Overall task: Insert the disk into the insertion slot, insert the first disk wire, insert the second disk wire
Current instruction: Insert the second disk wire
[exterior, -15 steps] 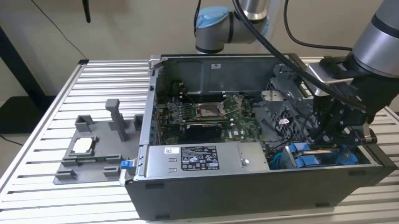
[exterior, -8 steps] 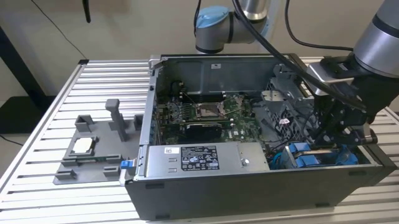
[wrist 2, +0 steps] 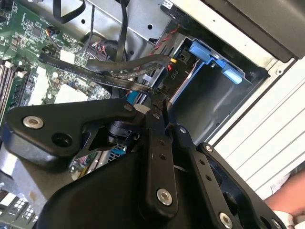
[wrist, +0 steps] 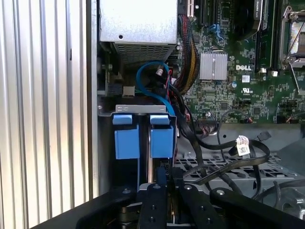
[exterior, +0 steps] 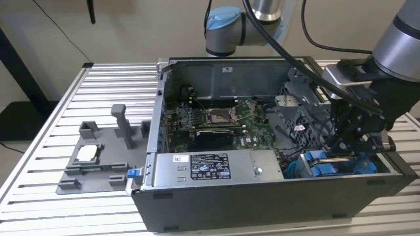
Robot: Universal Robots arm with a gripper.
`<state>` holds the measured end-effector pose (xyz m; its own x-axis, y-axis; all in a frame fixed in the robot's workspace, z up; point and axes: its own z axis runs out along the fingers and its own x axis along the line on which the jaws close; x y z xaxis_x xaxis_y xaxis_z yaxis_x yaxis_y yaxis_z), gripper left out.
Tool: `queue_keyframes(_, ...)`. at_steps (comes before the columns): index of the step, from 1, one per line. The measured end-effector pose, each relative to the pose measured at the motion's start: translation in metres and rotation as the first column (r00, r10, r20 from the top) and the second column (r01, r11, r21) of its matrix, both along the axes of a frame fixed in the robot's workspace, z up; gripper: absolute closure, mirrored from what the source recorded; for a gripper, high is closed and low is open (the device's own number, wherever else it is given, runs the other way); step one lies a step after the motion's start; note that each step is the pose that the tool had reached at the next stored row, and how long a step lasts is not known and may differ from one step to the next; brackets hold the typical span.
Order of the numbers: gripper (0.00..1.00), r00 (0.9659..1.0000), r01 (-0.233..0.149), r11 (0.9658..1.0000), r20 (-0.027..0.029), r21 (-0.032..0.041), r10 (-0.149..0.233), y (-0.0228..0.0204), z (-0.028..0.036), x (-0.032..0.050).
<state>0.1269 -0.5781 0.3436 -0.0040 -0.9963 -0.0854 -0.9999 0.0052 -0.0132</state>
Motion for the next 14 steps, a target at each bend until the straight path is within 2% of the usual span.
queue_keyframes(14, 0.84, 1.0, 0.005, 1.0, 0.0, 0.0002, -0.005, 0.0008, -0.0004, 0.0021)
